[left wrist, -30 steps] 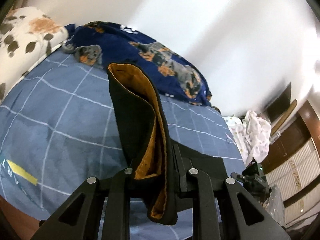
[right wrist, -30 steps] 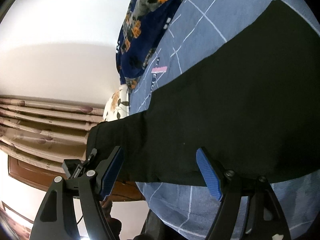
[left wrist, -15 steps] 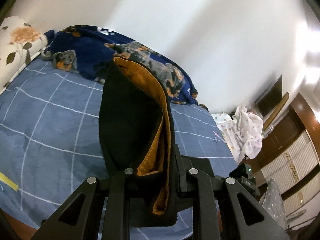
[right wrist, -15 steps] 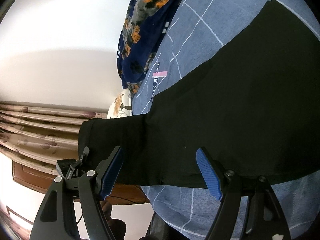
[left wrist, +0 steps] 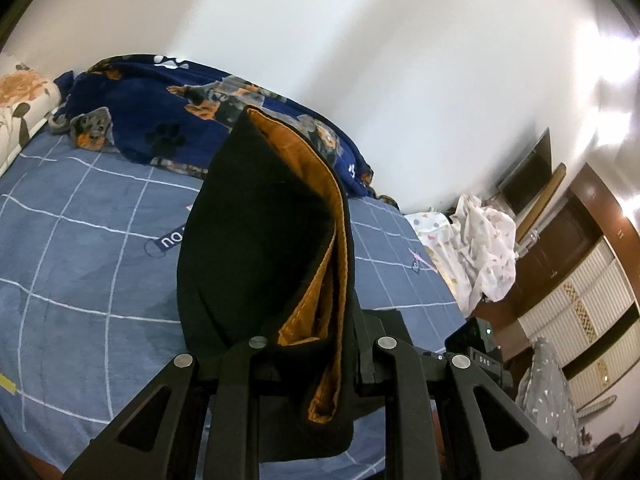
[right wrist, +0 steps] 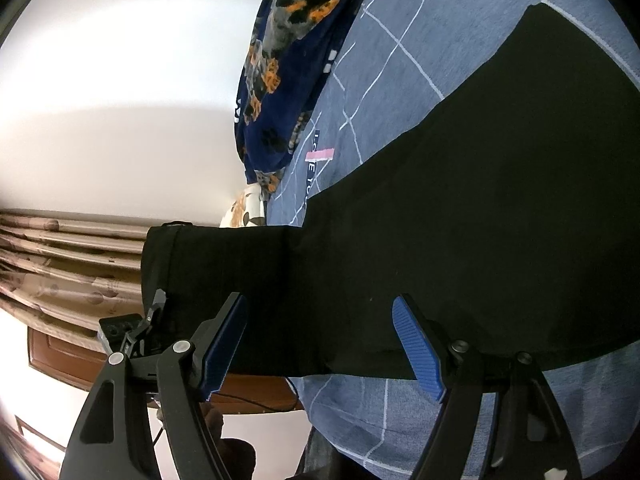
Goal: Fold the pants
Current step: 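Lift the folded black trousers up off the bed with the left tool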
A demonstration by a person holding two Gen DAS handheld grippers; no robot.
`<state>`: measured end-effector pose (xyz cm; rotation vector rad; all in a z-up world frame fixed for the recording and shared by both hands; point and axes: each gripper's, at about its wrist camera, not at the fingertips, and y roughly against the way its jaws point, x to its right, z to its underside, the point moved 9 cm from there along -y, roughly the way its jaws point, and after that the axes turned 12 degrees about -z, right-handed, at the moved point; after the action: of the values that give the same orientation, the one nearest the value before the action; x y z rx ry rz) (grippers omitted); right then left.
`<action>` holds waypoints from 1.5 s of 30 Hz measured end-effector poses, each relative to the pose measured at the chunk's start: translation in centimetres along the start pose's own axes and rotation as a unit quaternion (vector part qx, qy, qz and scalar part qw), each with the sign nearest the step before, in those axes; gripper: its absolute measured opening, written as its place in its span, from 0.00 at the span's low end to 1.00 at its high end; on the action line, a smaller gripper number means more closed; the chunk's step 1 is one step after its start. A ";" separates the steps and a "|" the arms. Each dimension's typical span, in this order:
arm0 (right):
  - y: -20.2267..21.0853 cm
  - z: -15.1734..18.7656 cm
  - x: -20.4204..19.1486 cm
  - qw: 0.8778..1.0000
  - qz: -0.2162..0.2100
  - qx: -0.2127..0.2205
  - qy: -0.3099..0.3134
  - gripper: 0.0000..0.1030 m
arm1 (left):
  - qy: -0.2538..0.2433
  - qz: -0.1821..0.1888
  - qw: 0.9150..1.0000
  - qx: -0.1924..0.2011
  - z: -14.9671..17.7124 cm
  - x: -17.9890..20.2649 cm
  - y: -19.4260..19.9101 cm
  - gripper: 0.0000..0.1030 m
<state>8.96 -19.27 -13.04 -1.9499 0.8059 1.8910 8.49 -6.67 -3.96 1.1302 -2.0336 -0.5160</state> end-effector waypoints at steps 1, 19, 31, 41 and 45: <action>0.0 0.0 0.0 1.000 -0.001 0.001 0.000 0.71 | -0.001 0.000 1.000 -0.001 0.0 0.2 -0.1 0.20; 0.9 -0.5 -0.4 0.999 -0.024 0.018 -0.013 0.71 | -0.022 0.010 0.999 -0.022 0.9 3.7 -2.4 0.20; 1.9 -1.0 -1.1 0.998 -0.045 0.034 -0.023 0.71 | -0.033 0.016 0.999 -0.036 1.8 5.7 -3.5 0.20; 2.8 -1.5 -1.1 0.995 -0.072 0.056 -0.047 0.72 | -0.046 0.020 0.998 -0.045 2.1 7.4 -4.4 0.20; 3.7 -2.0 -1.3 0.993 -0.076 0.069 -0.050 0.72 | -0.051 0.023 0.997 -0.047 2.2 8.1 -4.6 0.20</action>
<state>8.50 -23.11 -11.01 -1.7674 0.7161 1.7790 6.65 -16.02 -5.01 1.0172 -2.0937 -0.6513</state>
